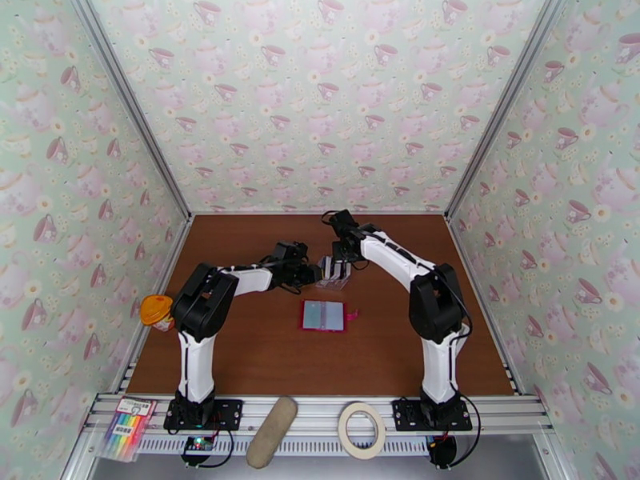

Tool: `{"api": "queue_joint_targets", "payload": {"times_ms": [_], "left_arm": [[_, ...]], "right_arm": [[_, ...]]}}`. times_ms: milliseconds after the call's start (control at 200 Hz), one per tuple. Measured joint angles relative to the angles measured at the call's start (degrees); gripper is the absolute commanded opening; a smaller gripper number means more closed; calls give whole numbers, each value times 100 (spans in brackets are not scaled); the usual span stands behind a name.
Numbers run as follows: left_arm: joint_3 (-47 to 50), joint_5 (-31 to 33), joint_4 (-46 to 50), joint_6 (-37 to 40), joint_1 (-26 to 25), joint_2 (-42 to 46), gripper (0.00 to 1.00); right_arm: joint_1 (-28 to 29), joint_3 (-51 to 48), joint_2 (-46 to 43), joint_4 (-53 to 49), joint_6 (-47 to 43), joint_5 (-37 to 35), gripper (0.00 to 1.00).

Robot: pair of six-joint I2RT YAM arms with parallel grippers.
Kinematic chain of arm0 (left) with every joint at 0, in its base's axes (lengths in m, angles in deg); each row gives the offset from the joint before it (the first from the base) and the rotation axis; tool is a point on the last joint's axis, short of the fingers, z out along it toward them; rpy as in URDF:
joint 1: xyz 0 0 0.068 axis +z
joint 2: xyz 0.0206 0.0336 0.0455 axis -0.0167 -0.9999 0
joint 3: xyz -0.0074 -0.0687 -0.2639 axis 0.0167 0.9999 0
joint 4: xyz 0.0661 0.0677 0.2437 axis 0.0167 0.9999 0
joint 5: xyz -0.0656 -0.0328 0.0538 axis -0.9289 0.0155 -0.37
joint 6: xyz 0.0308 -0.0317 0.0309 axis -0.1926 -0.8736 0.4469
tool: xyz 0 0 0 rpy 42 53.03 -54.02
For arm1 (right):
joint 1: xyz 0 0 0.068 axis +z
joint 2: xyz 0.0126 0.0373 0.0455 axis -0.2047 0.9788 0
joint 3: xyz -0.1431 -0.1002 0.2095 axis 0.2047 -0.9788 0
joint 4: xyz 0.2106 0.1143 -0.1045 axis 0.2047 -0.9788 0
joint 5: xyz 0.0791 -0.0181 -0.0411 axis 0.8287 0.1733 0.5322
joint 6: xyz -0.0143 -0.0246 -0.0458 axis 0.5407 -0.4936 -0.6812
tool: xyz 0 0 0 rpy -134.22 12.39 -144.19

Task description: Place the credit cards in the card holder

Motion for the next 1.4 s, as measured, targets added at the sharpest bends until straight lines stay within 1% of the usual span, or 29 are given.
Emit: {"api": "queue_joint_targets", "payload": {"times_ms": [346, 701, 957, 1057, 1247, 1397], "left_arm": [[90, -66, -186, -22, 13, 0, 52], [463, -146, -699, -24, 15, 140, 53], [710, -168, -774, -17, 15, 595, 54], [710, -103, -715, 31, 15, 815, 54], [708, 275, -92, 286, 15, 1187, 54], [885, 457, 275, 376, -15, 1460, 54]], "right_arm": [[48, -256, -374, 66, 177, 118, 0], [81, -1027, -1397, 404, 461, 319, 0], [81, -2151, -2439, 999, 868, 826, 0], [81, -2693, -2857, 1405, 1102, 1095, 0], [81, -3840, -3569, 2350, 1604, 1631, 0], [81, -4776, -3873, 3296, 2028, 2074, 0]]}}
